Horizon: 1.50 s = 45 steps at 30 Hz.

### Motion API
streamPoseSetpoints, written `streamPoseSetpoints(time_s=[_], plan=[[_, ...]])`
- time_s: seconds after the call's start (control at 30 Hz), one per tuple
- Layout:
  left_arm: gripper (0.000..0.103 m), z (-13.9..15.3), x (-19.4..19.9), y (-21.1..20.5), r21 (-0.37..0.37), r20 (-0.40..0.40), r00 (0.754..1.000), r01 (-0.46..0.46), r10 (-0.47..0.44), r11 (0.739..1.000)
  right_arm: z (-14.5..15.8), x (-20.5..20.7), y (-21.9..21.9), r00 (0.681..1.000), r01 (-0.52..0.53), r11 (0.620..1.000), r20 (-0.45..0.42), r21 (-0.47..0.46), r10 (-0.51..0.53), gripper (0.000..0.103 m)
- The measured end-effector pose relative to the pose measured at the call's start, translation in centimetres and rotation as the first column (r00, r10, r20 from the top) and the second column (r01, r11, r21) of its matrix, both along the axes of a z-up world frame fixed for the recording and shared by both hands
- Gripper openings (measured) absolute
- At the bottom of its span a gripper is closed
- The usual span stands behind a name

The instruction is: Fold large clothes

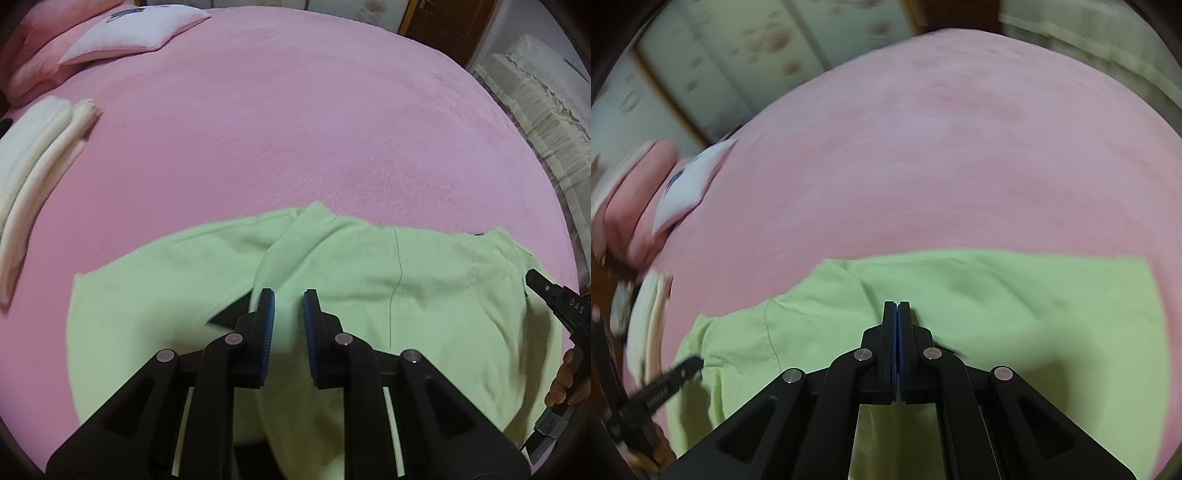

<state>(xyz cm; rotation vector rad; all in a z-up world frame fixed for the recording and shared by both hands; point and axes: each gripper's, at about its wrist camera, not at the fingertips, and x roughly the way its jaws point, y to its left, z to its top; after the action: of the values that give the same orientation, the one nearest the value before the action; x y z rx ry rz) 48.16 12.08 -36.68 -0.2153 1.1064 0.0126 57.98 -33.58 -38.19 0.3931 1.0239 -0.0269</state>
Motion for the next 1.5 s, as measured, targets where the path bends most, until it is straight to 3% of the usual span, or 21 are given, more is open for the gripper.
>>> streamPoseSetpoints(time_s=[0.07,0.17,0.3,0.4,0.47,0.57,0.63,0.8,1.03,1.2,1.33,1.5], plan=[[0.014,1.1,-2.1,0.4,-0.058,0.018,1.000,0.002,0.000,0.998,1.3,-1.8,-0.3,0.999,-0.015,0.999,0.041,0.043,0.013,0.000],[0.014,1.8,-4.9,0.0,-0.130,0.013,0.999,0.052,-0.050,0.990,2.8,-4.5,1.8,0.988,-0.131,0.987,0.092,0.096,0.122,0.003],[0.014,-0.1,-8.2,-1.7,-0.130,-0.087,0.993,0.069,-0.080,0.989,1.4,-7.3,7.0,0.949,-0.315,0.927,0.049,0.205,0.312,0.003],[0.014,-1.4,-10.9,-2.1,-0.160,-0.118,0.990,0.061,-0.080,0.985,-0.6,-9.0,10.0,0.917,-0.385,0.910,-0.045,0.155,0.396,0.003],[0.014,-1.8,-12.2,-1.8,-0.209,-0.125,0.989,0.052,-0.080,0.976,-2.1,-9.9,10.1,0.919,-0.363,0.921,-0.109,0.139,0.378,0.003],[0.014,-2.2,-12.7,-1.2,-0.271,-0.143,0.986,0.047,-0.088,0.961,-3.0,-11.6,7.8,0.953,-0.274,0.946,-0.085,0.173,0.292,0.003],[0.014,-2.0,-12.9,-0.6,-0.272,-0.132,0.987,0.057,-0.096,0.961,-2.8,-12.6,5.4,0.974,-0.193,0.969,-0.093,0.152,0.208,0.002],[0.014,-0.4,-14.7,-0.3,-0.238,-0.084,0.994,0.046,-0.067,0.970,-1.7,-15.8,1.5,0.991,-0.069,0.992,-0.110,0.104,0.080,0.002],[0.014,2.9,-21.0,-1.0,-0.063,-0.024,0.998,0.062,-0.063,0.996,2.1,-22.4,1.1,0.996,-0.036,0.999,-0.081,-0.019,0.035,0.006],[0.015,4.1,-26.0,-1.7,-0.006,-0.070,0.995,0.076,-0.076,0.997,4.2,-28.3,0.9,0.996,-0.037,0.999,-0.081,-0.006,0.036,0.036],[0.038,5.0,-30.2,-3.3,-0.014,-0.130,0.989,0.069,-0.070,0.998,6.0,-33.3,1.3,0.996,-0.055,0.998,-0.070,-0.024,0.053,0.048],[0.060,8.4,-36.4,-4.9,-0.022,-0.091,0.994,0.056,-0.058,0.998,9.5,-40.8,0.9,0.999,-0.046,0.999,0.002,-0.007,0.046,0.077]])
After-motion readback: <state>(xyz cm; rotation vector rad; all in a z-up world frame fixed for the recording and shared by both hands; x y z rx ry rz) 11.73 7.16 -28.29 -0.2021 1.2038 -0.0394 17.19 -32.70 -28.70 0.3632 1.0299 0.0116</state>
